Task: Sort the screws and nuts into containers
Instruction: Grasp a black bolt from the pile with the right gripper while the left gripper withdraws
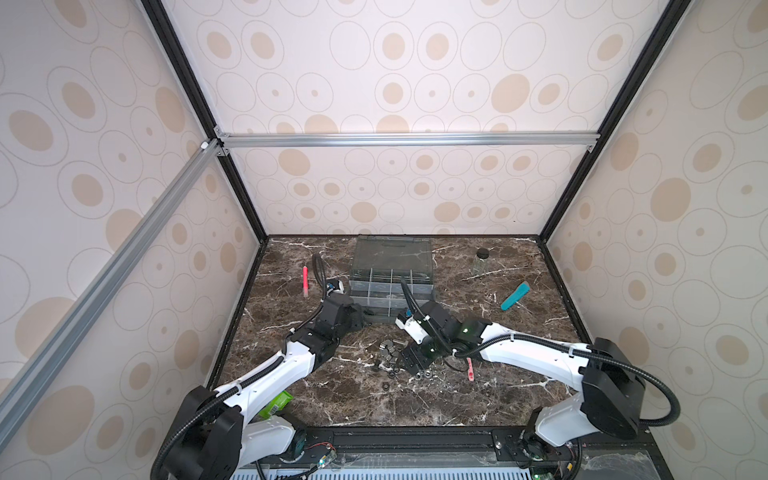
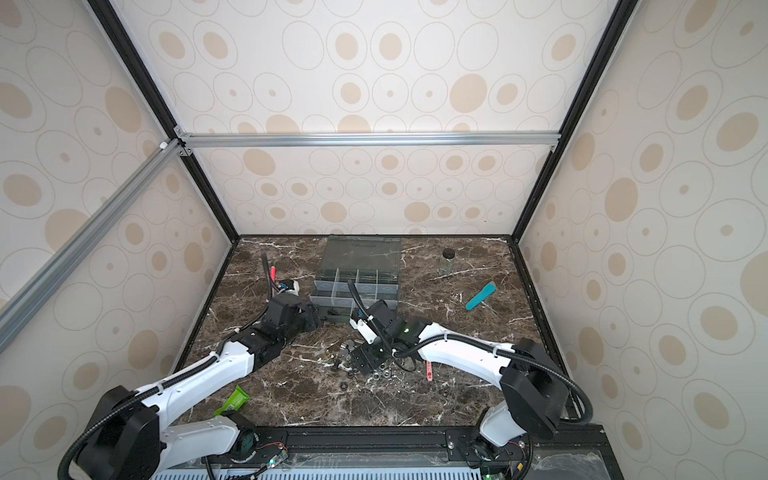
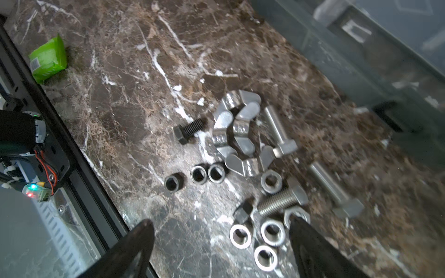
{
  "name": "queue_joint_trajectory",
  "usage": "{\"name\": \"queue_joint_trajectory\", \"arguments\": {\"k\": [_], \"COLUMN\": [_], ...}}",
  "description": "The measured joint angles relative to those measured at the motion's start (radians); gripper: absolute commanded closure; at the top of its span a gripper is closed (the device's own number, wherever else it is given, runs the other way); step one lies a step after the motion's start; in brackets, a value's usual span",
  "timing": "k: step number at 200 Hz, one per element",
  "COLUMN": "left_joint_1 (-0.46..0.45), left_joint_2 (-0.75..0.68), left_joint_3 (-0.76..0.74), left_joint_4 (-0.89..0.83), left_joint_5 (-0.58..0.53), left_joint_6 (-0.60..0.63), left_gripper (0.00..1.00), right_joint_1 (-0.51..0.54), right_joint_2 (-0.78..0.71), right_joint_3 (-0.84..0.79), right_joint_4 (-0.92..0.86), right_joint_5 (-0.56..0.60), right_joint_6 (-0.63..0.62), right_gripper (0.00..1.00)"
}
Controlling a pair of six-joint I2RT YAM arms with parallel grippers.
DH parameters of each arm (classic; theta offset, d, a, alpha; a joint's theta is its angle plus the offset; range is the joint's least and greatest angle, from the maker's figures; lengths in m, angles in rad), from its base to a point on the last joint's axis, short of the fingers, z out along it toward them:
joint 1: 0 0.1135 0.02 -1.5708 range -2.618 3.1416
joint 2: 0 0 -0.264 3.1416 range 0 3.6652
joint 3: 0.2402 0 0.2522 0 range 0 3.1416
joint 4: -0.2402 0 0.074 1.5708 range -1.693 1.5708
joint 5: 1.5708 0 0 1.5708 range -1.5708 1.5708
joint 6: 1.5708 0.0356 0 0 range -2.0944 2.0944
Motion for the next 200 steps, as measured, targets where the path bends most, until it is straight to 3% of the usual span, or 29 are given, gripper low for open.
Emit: {"name": "queue_joint_trajectory", "arguments": {"k": [37,93,150,200], "left_joint_1": [0.080,0.204,0.254,0.270], "left_joint_2": [-0.146,-0.333,-0.370,-0.373], "left_joint_3": [-0.070,-0.170,-0.230,-0.252], "left_joint_4": [-0.054,-0.108,-0.118,-0.117], "left_joint_5": [0.006,0.040,0.093,0.122], "left_joint_6": [-0.013,-0.038,-0.056,-0.062], "left_gripper": [0.38,0.38,0.37,0.37], "right_joint_1": [0.019,0.058,0.093,0.116], "right_joint_2": [0.139,0.329,0.464,0.497], "right_joint_3": [0.122,0.295,0.367,0.379], "right_joint_4": [0.006,-0.018,-0.064,-0.076], "right_joint_5": [-0.059,-0.106,-0.106,-0.072], "right_joint_6": [-0.090,-0.193,-0.243,-0.256], "right_gripper": [0.13,0.25,0.33,0.38]}}
